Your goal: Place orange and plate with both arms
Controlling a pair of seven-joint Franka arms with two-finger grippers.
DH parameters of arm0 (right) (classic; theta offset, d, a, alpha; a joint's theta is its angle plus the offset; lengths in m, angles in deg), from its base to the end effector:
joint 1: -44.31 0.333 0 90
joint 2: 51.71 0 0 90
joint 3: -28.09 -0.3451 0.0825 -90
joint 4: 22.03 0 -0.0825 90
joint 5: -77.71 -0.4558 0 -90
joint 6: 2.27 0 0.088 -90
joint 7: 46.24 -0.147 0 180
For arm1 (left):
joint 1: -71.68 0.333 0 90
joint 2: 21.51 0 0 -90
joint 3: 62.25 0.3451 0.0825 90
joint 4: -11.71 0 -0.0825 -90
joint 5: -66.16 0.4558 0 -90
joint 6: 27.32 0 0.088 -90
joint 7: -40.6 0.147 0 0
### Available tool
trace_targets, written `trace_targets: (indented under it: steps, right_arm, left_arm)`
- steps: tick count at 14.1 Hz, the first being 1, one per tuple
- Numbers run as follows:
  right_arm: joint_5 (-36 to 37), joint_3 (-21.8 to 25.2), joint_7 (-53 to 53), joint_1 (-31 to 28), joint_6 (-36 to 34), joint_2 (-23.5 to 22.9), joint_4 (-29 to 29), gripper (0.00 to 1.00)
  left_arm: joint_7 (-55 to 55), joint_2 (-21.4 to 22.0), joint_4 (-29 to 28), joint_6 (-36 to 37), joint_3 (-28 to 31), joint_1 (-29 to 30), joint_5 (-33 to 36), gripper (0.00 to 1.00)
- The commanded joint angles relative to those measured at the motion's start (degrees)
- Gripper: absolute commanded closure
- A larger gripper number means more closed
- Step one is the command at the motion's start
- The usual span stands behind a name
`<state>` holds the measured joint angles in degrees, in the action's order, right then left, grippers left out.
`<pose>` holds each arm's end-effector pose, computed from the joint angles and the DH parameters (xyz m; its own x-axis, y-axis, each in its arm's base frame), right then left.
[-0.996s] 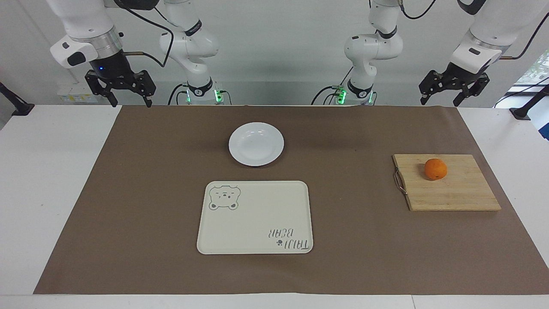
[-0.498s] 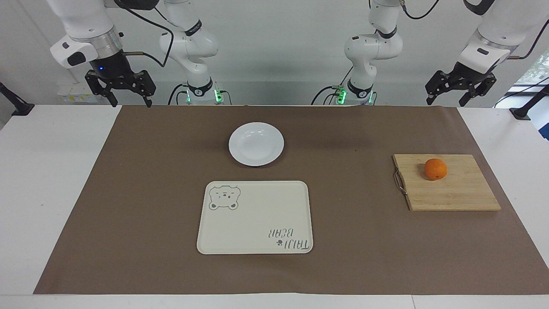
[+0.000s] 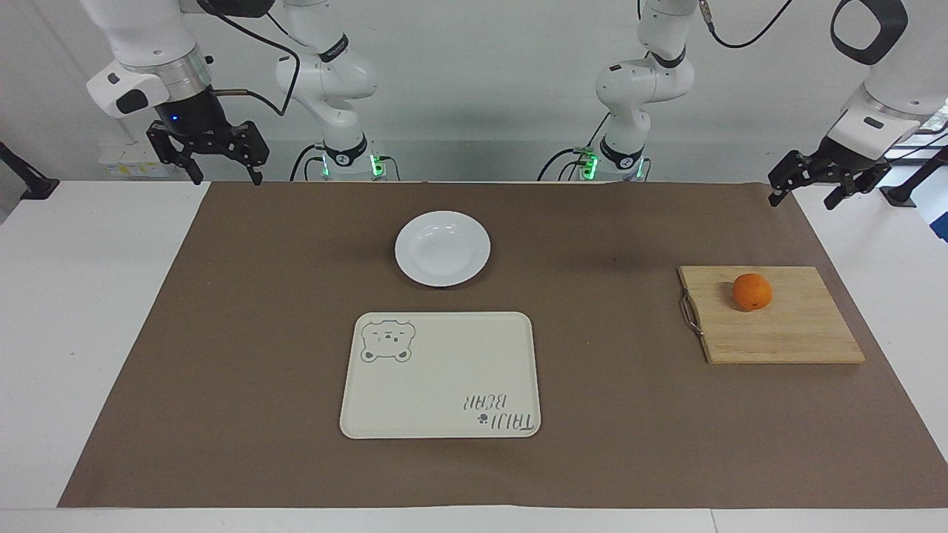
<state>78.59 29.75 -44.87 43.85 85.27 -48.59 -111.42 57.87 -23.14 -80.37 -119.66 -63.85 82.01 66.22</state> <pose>0.6038 -0.0251 0.6490 0.9997 -0.0137 0.0218 -0.0140 -0.9998 0.0143 0.6295 0.0970 0.5794 0.9886 -0.1486 -0.0229 -0.1485 -0.9889 0.0069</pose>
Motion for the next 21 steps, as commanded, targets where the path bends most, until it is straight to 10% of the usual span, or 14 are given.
trace_targets:
  steps: [1, 21]
  right_arm:
    - [-0.45, -0.44, -0.75, -0.51, -0.36, 1.18, -0.96, 0.0]
    - [0.09, -0.79, -0.23, 0.11, -0.18, 3.11, -0.96, 0.0]
  left_arm:
    - [2.67, 0.4, -4.92, -5.2, -0.51, 2.23, 0.47, 0.0]
    - [10.07, -6.19, -30.69, -37.55, -0.51, 5.22, 0.38, 0.0]
